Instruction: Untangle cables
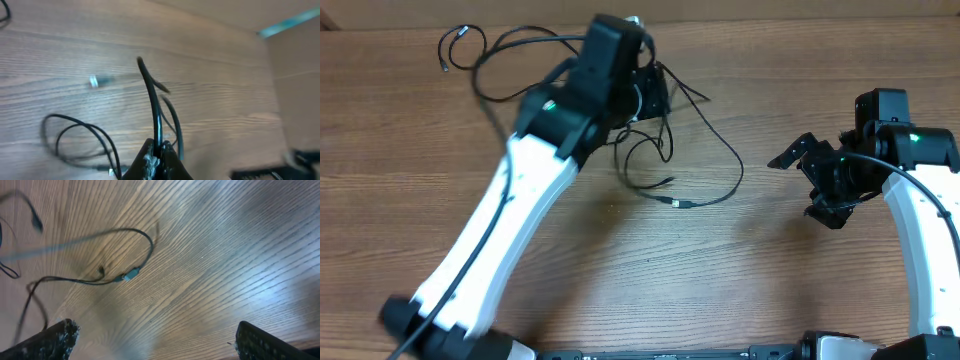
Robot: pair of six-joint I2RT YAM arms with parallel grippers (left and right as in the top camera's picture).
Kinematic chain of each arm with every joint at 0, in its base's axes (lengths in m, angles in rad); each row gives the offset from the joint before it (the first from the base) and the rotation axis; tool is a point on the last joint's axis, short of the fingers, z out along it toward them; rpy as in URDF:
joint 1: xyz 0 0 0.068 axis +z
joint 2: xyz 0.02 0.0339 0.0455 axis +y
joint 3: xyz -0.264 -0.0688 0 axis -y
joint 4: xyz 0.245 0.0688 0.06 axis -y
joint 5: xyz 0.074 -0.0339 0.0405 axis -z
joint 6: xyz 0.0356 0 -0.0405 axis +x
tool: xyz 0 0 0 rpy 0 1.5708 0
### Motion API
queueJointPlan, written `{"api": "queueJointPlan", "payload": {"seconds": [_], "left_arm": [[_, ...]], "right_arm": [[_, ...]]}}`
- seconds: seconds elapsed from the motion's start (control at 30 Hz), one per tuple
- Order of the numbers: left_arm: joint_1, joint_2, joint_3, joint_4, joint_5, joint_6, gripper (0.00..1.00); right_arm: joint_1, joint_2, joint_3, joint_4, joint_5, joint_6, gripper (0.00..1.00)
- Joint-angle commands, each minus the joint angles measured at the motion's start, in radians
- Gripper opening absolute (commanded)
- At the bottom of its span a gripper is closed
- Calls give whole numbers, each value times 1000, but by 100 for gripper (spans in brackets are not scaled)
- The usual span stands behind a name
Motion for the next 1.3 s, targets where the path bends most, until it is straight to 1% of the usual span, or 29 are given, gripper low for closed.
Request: {"api": "queueJointPlan", "payload": {"seconds": [0.0,0.07,0.13,0.3,0.37,0.43,0.47,0.57,0.63,0.67,0.8,0.83,0.93,0.97,1.03,1.1,1.13,1.27], "left_arm": [[4,-72,11,-26,71,32,4],[4,-99,11,-27,133,64,4],[4,-107,11,-27,118,90,4],[4,-106,11,-168,-112,96,4],[4,-113,11,-182,-86,142,4],[4,-145,11,-179,42,219,4],[4,-164,11,-176,60,220,4],[4,-232,11,-181,50,220,4],[4,-300,11,-204,-90,216,4],[4,-316,11,-217,-119,216,4],[4,-348,11,-270,-126,216,4],[4,-347,11,-287,-147,211,4],[4,-332,11,-342,-320,151,4],[4,-323,11,-359,-347,147,4],[4,-300,11,-370,-328,140,4],[4,-280,11,-359,-221,125,4],[4,-279,11,-356,-203,125,4],[4,-278,11,-360,-198,126,4]], "right_arm": [[-5,1,6,2,6,-8,100],[-5,1,6,2,6,-8,100],[-5,1,6,2,6,-8,100],[-5,1,6,2,6,-8,100],[-5,1,6,2,6,-8,100],[-5,1,6,2,6,-8,100],[-5,1,6,2,6,-8,100],[-5,1,6,2,6,-8,100],[-5,1,6,2,6,-8,100],[-5,1,6,2,6,-8,100],[-5,1,6,2,6,-8,100],[-5,1,6,2,6,-8,100],[-5,1,6,2,6,-8,100],[-5,1,6,2,6,-8,100],[-5,1,6,2,6,-8,100],[-5,1,6,2,6,-8,100],[-5,1,6,2,6,-8,100],[-5,1,6,2,6,-8,100]]}}
